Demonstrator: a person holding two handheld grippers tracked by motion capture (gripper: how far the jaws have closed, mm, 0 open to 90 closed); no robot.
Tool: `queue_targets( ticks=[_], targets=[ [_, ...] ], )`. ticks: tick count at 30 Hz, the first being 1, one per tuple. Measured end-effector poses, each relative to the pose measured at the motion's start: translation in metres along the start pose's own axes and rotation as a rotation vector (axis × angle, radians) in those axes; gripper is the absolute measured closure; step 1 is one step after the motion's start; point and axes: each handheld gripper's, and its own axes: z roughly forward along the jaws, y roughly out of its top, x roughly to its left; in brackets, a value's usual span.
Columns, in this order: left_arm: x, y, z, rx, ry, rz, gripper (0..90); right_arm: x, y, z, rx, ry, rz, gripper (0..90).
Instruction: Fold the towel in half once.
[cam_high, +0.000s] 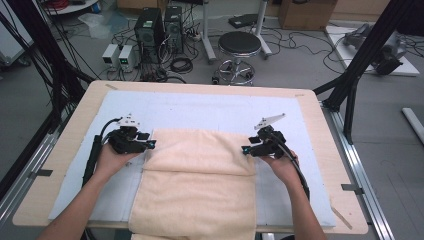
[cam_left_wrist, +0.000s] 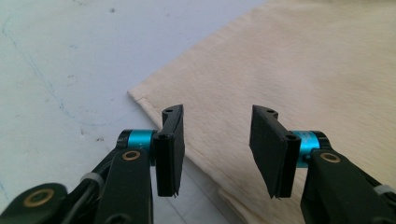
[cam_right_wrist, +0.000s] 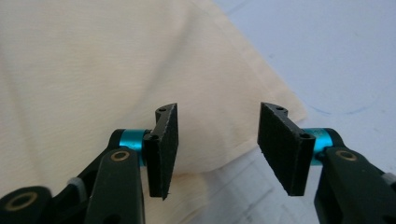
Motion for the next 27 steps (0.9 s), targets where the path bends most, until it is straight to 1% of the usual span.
queue_targets(
  ticks=[2,3,4,5,6,7,8,9,10,12,14,15,16,17,18,19,22,23,24,25,26,27],
  targets=[
    [0.003,-0.001,0.009,0.029,0.010,-0.006,54.4,-0.005,0.000,0.009,0.007,-0.019,0.007,47.5],
    [0.004,-0.003,0.014,0.045,0.013,-0.013,54.3,-0.006,-0.001,0.014,0.027,-0.028,0.013,47.6],
    [0.006,-0.004,0.017,0.070,0.014,-0.013,54.3,-0.008,-0.002,0.019,0.046,-0.030,0.014,47.9],
    [0.007,-0.006,0.021,0.083,0.010,-0.014,54.3,-0.009,-0.003,0.024,0.072,-0.030,0.023,48.4],
    [0.007,-0.007,0.021,0.072,0.014,-0.018,54.3,-0.010,-0.004,0.026,0.075,-0.027,0.031,49.9],
    [0.007,-0.007,0.021,0.070,0.016,-0.018,56.6,-0.011,-0.004,0.026,0.065,-0.029,0.028,52.6],
    [0.007,-0.006,0.020,0.071,0.014,-0.007,58.8,-0.011,-0.004,0.026,0.065,-0.031,0.030,54.5],
    [0.007,-0.007,0.021,0.069,0.005,-0.006,63.9,-0.010,-0.004,0.026,0.067,-0.033,0.025,56.6],
    [0.006,-0.006,0.021,0.069,0.006,-0.003,66.8,-0.011,-0.004,0.026,0.066,-0.029,0.022,60.5],
    [0.005,-0.006,0.022,0.064,0.003,-0.007,71.5,-0.011,-0.003,0.026,0.068,-0.010,0.023,67.0],
    [0.004,-0.006,0.022,0.066,-0.007,-0.002,75.9,-0.011,-0.003,0.026,0.066,0.009,0.023,73.4],
    [0.003,-0.005,0.022,0.066,-0.013,0.000,79.7,-0.011,-0.003,0.026,0.064,0.019,0.021,76.2],
    [0.003,-0.005,0.022,0.069,-0.014,0.010,82.0,-0.011,-0.003,0.026,0.063,0.031,0.015,80.3],
    [0.002,-0.005,0.021,0.070,-0.013,0.013,83.1,-0.011,-0.003,0.026,0.065,0.044,0.015,80.9],
    [0.002,-0.005,0.021,0.069,-0.009,0.018,83.6,-0.010,-0.003,0.026,0.067,0.039,0.018,81.5],
    [0.002,-0.005,0.020,0.069,-0.010,0.023,84.0,-0.010,-0.002,0.026,0.066,0.040,0.009,82.1],
    [0.003,-0.003,0.011,0.047,-0.019,0.016,84.6,-0.007,-0.002,0.021,0.062,0.050,-0.004,82.9],
    [0.003,-0.002,0.007,0.033,-0.024,0.020,84.6,-0.005,-0.001,0.018,0.056,0.057,-0.007,83.0],
    [0.003,-0.002,0.001,0.010,-0.032,0.009,84.6,-0.004,-0.001,0.013,0.047,0.054,-0.013,83.2],
    [0.003,-0.001,-0.002,-0.001,-0.040,0.006,84.6,-0.002,-0.001,0.006,0.026,0.066,-0.019,83.3],
    [0.002,-0.001,-0.006,-0.018,-0.055,0.005,84.6,-0.001,-0.001,0.002,0.015,0.070,-0.021,83.4],
    [0.001,-0.001,-0.011,-0.023,-0.068,0.002,84.6,0.002,0.000,-0.004,-0.002,0.073,-0.026,83.5]
  ],
)
